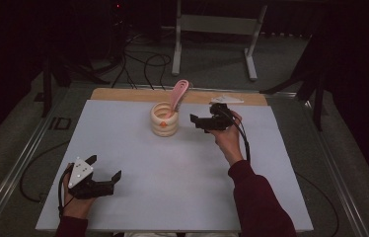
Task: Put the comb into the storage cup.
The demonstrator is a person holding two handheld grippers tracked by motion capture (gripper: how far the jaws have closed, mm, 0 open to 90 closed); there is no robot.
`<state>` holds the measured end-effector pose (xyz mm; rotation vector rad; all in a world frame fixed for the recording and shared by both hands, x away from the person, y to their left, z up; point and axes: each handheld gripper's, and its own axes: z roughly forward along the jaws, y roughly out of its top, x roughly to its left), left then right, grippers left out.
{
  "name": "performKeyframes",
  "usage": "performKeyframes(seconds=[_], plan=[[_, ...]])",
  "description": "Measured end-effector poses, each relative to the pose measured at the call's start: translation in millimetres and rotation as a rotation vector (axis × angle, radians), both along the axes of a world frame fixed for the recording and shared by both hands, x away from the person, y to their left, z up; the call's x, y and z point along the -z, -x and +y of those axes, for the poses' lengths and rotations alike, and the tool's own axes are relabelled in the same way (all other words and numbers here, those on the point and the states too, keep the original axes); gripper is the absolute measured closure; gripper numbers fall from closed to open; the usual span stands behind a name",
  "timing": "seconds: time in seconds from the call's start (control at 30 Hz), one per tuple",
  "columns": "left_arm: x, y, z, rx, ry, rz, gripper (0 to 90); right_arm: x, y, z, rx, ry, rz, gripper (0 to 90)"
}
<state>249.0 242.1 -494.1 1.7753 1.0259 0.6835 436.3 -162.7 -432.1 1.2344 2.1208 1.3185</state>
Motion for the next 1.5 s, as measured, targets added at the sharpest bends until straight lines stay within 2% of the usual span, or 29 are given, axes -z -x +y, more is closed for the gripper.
performKeyframes(seconds=[0.13,0.23,0.4,0.43,0.47,0.63,0.83,0.93,1.07,1.2,1.37,1.43,1.5], plan=[[0.1,-0.2,-0.3,-0.002,0.0,-0.001,0.1,0.6,5.8,-4.1,-0.003,0.025,-0.005,9.3],[-0.3,-0.2,-0.1,-0.003,0.0,-0.003,0.0,1.7,16.9,-8.6,-0.019,0.061,-0.013,9.2],[-0.3,-0.3,-0.1,-0.005,-0.001,-0.004,0.1,2.5,19.6,-9.9,-0.023,0.074,-0.016,9.3],[-0.4,-0.2,-0.3,-0.005,-0.001,-0.004,0.1,5.9,31.2,-14.3,-0.025,0.116,-0.028,9.3],[-0.5,-0.2,-0.3,-0.005,-0.004,-0.004,0.0,8.2,37.3,-17.9,-0.027,0.139,-0.037,9.2],[-1.0,-0.2,0.1,-0.008,-0.004,-0.007,0.1,11.5,53.9,-28.4,-0.038,0.135,-0.042,9.2],[-1.4,-0.1,0.5,-0.013,-0.006,-0.01,0.1,17.2,75.3,-42.9,-0.039,0.14,-0.077,9.2],[-1.9,-0.3,0.1,-0.012,-0.009,-0.012,0.0,19.5,83.5,-50.3,-0.032,0.133,-0.079,9.2],[-3.0,-0.6,0.1,-0.013,-0.01,-0.019,0.0,18.4,96.3,-59.9,-0.015,0.12,-0.132,9.3],[-4.7,-0.6,1.0,-0.018,-0.006,-0.028,0.1,20.0,107.7,-68.6,-0.013,0.095,-0.158,9.2],[-5.9,-1.0,2.8,-0.024,0.001,-0.032,0.0,23.2,121.9,-73.1,-0.004,0.119,-0.199,9.3],[-6.7,-1.0,3.6,-0.024,-0.001,-0.036,0.0,22.5,128.3,-75.0,-0.009,0.107,-0.231,9.3],[-8.2,-0.7,4.3,-0.025,0.004,-0.043,0.0,23.6,134.0,-77.2,-0.015,0.101,-0.238,9.3]])
